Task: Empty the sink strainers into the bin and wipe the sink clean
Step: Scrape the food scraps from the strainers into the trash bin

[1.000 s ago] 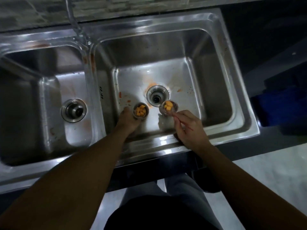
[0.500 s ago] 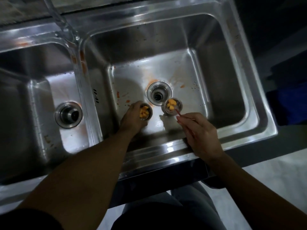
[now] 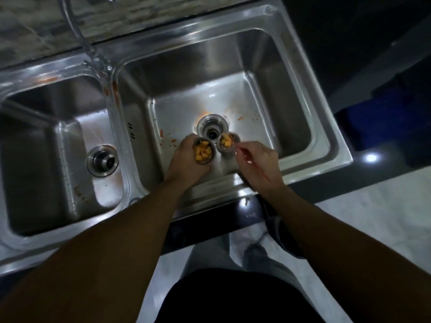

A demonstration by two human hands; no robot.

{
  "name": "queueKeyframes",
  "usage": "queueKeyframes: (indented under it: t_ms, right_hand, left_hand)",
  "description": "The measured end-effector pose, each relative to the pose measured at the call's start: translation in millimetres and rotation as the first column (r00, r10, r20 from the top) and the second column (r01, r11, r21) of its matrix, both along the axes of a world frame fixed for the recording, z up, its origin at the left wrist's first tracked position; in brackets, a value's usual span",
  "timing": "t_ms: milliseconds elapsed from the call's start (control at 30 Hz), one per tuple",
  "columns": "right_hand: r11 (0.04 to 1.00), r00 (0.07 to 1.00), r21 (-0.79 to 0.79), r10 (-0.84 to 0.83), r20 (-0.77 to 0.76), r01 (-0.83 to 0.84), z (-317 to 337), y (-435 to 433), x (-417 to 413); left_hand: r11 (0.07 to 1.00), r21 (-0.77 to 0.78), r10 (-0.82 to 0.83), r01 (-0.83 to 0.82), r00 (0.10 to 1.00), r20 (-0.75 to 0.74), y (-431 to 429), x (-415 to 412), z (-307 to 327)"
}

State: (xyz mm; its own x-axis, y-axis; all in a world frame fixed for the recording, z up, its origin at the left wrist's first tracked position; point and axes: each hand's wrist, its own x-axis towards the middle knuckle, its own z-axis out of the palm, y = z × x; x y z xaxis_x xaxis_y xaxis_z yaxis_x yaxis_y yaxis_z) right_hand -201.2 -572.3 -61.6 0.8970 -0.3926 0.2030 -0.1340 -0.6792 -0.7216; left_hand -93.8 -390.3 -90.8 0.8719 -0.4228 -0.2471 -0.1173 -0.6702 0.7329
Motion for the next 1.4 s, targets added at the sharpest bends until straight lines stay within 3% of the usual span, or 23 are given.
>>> queueKeyframes:
  t_ms: [200,500,633,833,1067,1200,1300,1400]
  right_hand:
    - [0.997,0.994,0.059,-0.062,0.088,0.057,28,-24,-41]
    - [0.951,0.908,-0.003,-0.294,0.297,0.309,52,-116,-156]
    - [0.909,0.876,-0.053,-0.381,0.296,0.413,44,-154,-218]
    - [0.809,0.794,0.022,-0.581,0.180,0.587,6,-177,-293]
    - [0.799,0.793,-0.013,-0.598,-0.119,0.601,-81,-169,-356]
    - [0.756,0.745,0.062,-0.622,-0.241,0.651,-123,-164,-368]
    - [0.680,0.689,0.135,-0.682,-0.244,0.721,-149,-157,-372]
    - [0.704,0.723,0.166,-0.663,-0.193,0.690,-165,-146,-383]
  left_hand:
    - [0.992,-0.122,0.017,-0.016,1.000,0.002,-40,-50,45]
    - [0.914,-0.329,-0.211,0.235,0.971,0.109,-141,-149,73]
    - [0.864,-0.371,-0.320,0.341,0.940,0.118,-189,-207,68]
    - [0.861,-0.250,-0.454,0.443,0.891,0.015,-226,-268,20]
    - [0.876,-0.113,-0.479,0.469,0.874,-0.083,-249,-295,-62]
    - [0.843,-0.031,-0.537,0.537,0.838,-0.097,-256,-295,-116]
    - [0.818,0.006,-0.571,0.576,0.812,-0.118,-256,-297,-154]
    - [0.792,0.057,-0.590,0.608,0.786,-0.187,-252,-300,-186]
